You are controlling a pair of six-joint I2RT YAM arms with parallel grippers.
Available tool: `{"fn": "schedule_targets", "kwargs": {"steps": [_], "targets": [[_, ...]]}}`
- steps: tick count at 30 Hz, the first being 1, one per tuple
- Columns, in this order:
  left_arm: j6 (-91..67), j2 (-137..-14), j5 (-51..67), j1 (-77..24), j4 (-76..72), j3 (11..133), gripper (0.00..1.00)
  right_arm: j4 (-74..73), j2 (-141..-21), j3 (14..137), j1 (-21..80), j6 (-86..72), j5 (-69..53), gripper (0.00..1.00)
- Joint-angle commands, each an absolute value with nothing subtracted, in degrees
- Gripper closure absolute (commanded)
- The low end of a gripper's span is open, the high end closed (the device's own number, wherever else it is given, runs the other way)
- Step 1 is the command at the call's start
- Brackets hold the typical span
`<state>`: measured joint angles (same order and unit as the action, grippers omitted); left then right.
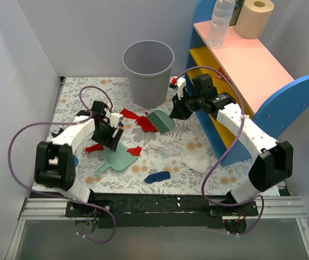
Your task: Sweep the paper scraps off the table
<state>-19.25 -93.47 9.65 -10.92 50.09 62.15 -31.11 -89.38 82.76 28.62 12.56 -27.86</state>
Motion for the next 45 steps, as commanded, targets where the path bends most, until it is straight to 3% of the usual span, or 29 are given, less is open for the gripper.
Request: {"fn": "schedule_targets", "kwargs": {"steps": [1, 6, 16, 39, 43, 45], "targets": [[-14.17, -77.37, 15.02, -10.81, 54.14, 57.14, 0.25, -29.09, -85.26, 80.69, 28.65, 13.89, -27.07, 0.99], [-7.13, -66.46, 11.97, -10.9, 56.51, 48.27, 0.17, -28.65, -84.99, 79.63, 28.65, 14.24, -26.98, 0.99], [-3.51, -64.15, 7.48, -11.86, 50.81, 38.5, 0.2, -28.74, -87.89, 83.05, 28.74, 13.45, -28.74, 0.99], [-2.28, -63.02, 11.95, -12.13, 48.87, 34.45, 0.55, -29.18, -86.13, 81.04, 28.65, 13.71, -27.42, 0.99], [-2.46, -63.46, 12.39, -12.13, 49.48, 35.51, 0.66, -29.97, -85.87, 80.86, 28.65, 14.41, -26.72, 0.99], [-2.46, -63.54, 12.48, -12.13, 51.41, 36.73, 0.76, -31.46, -85.78, 81.38, 28.65, 15.29, -26.28, 0.99]]}}
